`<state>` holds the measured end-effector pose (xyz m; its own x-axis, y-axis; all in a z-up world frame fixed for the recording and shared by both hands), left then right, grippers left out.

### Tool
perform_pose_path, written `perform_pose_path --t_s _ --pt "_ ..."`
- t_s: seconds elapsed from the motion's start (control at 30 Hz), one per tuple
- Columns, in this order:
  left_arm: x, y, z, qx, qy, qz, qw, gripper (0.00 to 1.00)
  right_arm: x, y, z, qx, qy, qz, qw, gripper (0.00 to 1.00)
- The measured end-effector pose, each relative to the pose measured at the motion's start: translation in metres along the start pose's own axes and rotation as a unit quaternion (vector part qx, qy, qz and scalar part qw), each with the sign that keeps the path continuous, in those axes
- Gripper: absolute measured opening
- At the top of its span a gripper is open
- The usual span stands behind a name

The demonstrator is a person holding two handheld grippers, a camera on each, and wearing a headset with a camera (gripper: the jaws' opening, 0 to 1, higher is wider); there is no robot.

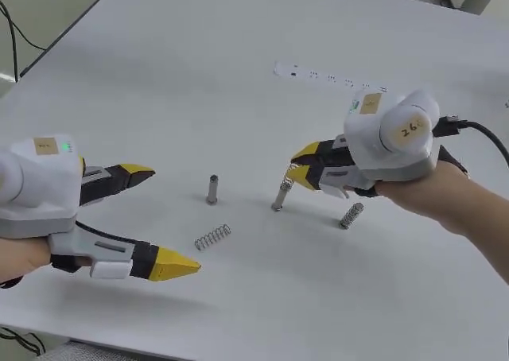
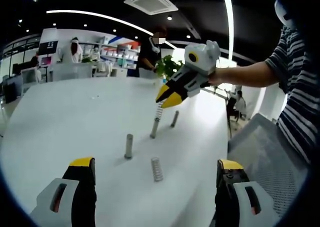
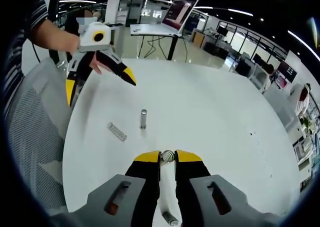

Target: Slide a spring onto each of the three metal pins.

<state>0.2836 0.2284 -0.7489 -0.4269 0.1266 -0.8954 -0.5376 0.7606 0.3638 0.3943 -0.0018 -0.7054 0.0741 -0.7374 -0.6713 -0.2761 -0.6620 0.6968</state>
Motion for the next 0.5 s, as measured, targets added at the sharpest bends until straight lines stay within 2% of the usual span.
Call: perform_pose_path --t_s 0.13,0.37,0.5 --pt "0.001 0.0 -0.001 0.0 0.002 0.001 1.0 0.98 0.002 -0.005 0.001 -0.001 0.003 0.006 1.0 0.08" --pt "0.003 0.001 -0.002 -0.001 0.003 0.003 1.0 0.98 0.012 -0.022 0.008 -0.013 0.016 0.036 0.9992 0.08" --pt "0.004 0.001 -0.003 -0.001 0.004 0.002 1.0 0.98 0.021 -0.027 0.008 -0.017 0.006 0.043 0.9989 0.08"
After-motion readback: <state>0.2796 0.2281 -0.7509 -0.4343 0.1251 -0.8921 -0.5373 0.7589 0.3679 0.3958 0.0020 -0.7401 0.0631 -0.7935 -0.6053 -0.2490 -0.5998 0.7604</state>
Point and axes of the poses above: the centre of the closed fingertips' face, and the gripper's own axes: y roughly backward along the fingers, z roughly to its left, x roughly out of its underside, the point moved 9 cm from there along y, roughly backward along the fingers, and after that the axes turned 3 degrees about y, right-handed, at the moved point
